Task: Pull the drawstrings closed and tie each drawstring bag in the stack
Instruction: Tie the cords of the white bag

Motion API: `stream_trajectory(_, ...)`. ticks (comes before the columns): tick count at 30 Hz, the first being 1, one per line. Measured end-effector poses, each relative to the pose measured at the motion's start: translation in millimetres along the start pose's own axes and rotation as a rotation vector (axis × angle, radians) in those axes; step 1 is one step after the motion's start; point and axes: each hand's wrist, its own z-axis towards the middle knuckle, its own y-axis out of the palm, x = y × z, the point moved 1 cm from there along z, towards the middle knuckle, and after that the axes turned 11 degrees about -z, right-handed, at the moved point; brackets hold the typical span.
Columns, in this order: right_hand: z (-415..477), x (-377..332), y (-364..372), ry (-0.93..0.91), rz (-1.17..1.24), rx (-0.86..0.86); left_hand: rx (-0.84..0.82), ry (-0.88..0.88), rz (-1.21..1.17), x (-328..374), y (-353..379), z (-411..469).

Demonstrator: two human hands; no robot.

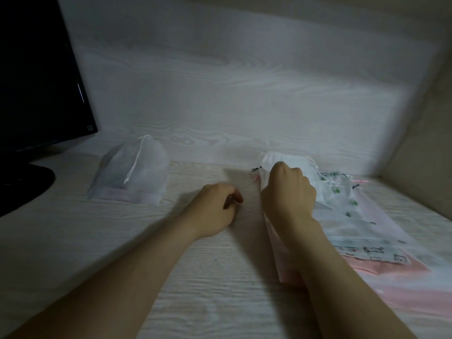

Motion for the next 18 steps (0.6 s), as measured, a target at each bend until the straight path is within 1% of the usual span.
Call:
stream_trajectory(3,1,-7,2,-0.119,0.083,0.139,0.121,-0.023,-0.071,-2,-3,1)
stream_trajectory(7,-4,-20,-1,-0.384,0.322,0.224,0.273,-0.056,-0.197,-4,-10,2)
stream_trajectory(9,-7,-26,-1,-0.471,0.397,0.251,0.323,-0.088,-0.285,-6,-13,3)
stream_trajectory(12,-11,-34,0,-0.533,0.465,0.258,0.357,-0.118,-0.379,-15,-28,11)
stream_trajectory(15,-15,-41,0,-0.618,0.420,0.284,0.335,-0.109,-0.435,-17,-53,14)
stream_trajectory(17,-18,-45,1,-0.660,0.366,0.282,0.294,-0.043,-0.395,-17,-65,9)
stream_trajectory(18,-20,-48,1,-0.681,0.334,0.275,0.274,-0.027,-0.317,-16,-70,2)
